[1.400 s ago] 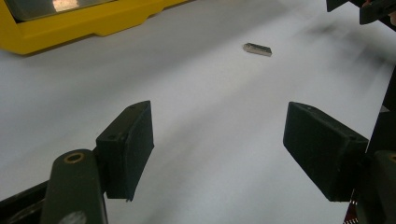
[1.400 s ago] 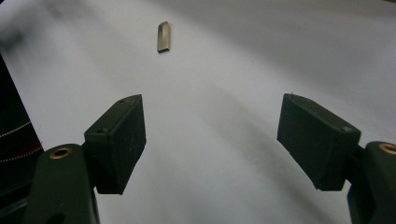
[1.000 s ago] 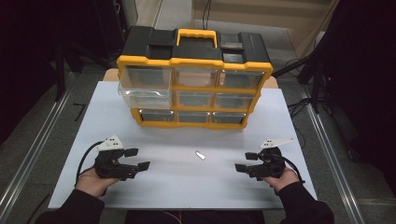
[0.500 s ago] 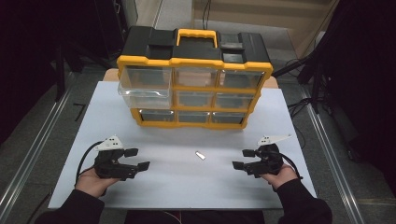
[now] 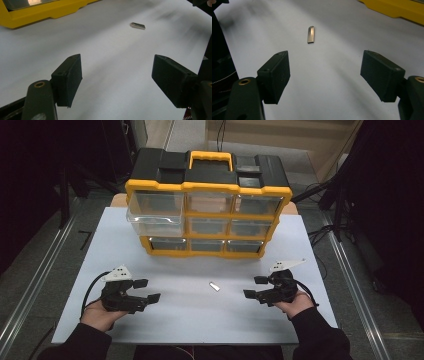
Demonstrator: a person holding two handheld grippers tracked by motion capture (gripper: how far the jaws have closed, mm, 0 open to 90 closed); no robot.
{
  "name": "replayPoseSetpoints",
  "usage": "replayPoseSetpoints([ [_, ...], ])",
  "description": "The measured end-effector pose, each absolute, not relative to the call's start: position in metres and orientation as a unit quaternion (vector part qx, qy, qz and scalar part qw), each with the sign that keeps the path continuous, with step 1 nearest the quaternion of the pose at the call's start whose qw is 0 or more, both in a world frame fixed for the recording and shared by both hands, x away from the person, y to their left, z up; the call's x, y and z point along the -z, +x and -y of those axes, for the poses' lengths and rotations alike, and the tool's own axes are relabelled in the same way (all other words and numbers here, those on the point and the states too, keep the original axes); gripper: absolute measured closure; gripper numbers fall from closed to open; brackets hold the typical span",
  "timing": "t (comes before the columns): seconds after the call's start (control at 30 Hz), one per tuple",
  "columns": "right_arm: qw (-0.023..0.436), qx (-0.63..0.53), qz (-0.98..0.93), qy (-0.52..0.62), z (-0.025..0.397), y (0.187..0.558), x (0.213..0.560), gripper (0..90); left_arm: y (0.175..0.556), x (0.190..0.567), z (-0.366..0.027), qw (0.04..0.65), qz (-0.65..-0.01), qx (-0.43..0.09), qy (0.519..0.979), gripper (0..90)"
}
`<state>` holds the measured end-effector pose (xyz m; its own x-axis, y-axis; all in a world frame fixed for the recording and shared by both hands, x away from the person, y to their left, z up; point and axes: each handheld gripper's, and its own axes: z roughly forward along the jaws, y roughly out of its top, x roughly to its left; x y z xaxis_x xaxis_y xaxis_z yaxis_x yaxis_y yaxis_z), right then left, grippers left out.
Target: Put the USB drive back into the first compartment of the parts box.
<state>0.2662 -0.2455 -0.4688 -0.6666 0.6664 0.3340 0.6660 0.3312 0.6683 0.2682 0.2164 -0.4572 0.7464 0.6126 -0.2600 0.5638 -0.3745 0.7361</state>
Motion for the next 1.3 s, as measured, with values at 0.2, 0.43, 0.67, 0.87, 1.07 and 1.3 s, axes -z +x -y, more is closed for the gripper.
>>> replayPoseSetpoints([
  [0.2, 0.000, -0.410, -0.822, 0.396, 0.237, 0.272, 0.464, 21.8, 0.269, 0.457, -0.217, 0.432, -0.356, -0.028, 0.828, 25.3],
  [0.43, 0.003, -0.407, -0.827, 0.388, 0.228, 0.280, 0.459, 21.8, 0.268, 0.457, -0.217, 0.432, -0.356, -0.026, 0.829, 25.3],
  [0.67, 0.002, -0.405, -0.830, 0.385, 0.221, 0.287, 0.456, 21.8, 0.269, 0.458, -0.217, 0.433, -0.357, -0.027, 0.828, 25.3],
  [0.87, 0.005, -0.405, -0.830, 0.385, 0.214, 0.295, 0.450, 21.8, 0.269, 0.458, -0.217, 0.433, -0.356, -0.026, 0.828, 25.3],
  [1.07, 0.007, -0.399, -0.834, 0.381, 0.208, 0.299, 0.449, 21.8, 0.269, 0.458, -0.217, 0.432, -0.357, -0.026, 0.828, 25.2],
  [1.3, 0.006, -0.399, -0.834, 0.380, 0.199, 0.306, 0.447, 21.8, 0.268, 0.458, -0.217, 0.429, -0.354, -0.025, 0.831, 25.3],
])
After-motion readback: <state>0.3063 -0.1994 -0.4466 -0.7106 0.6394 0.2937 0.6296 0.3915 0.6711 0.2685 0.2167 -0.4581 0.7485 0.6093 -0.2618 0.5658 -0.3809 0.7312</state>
